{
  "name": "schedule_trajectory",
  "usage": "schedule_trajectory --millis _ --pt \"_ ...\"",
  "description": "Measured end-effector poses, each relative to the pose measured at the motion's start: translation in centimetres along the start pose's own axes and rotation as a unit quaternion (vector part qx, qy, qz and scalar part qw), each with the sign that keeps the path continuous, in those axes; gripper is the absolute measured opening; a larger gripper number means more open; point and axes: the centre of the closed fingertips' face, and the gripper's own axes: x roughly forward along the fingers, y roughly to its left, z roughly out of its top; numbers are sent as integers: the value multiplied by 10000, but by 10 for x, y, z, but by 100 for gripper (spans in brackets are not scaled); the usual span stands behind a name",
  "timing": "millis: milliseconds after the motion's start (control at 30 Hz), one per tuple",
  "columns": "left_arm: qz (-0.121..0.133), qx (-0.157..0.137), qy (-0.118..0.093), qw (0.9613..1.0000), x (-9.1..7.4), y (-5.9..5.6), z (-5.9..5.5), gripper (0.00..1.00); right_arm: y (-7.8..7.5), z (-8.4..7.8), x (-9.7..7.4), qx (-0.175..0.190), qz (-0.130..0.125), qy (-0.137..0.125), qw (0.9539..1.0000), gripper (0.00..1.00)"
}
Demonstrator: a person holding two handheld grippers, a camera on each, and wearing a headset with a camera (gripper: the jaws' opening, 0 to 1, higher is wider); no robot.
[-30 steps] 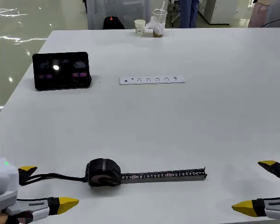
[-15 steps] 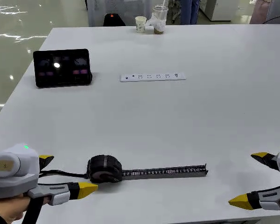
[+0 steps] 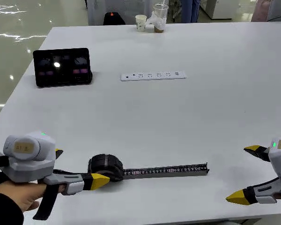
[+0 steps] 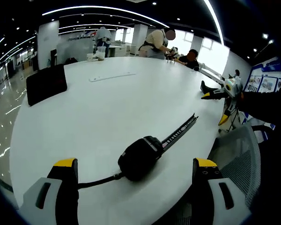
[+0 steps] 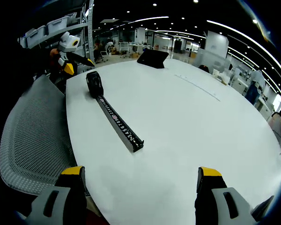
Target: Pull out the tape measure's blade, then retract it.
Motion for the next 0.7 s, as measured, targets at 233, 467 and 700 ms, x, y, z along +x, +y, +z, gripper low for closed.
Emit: schedule_trajectory --millis 233,467,700 --pt "56 113 199 9997 10 -13 10 99 -1 12 7 -198 79 -16 9998 99" --pt "-2 -125 344 9993 16 -29 22 99 -1 18 11 -434 169 33 9989 99" --pt "63 -325 172 9993 16 -40 41 97 -4 22 15 -584 264 80 9979 99"
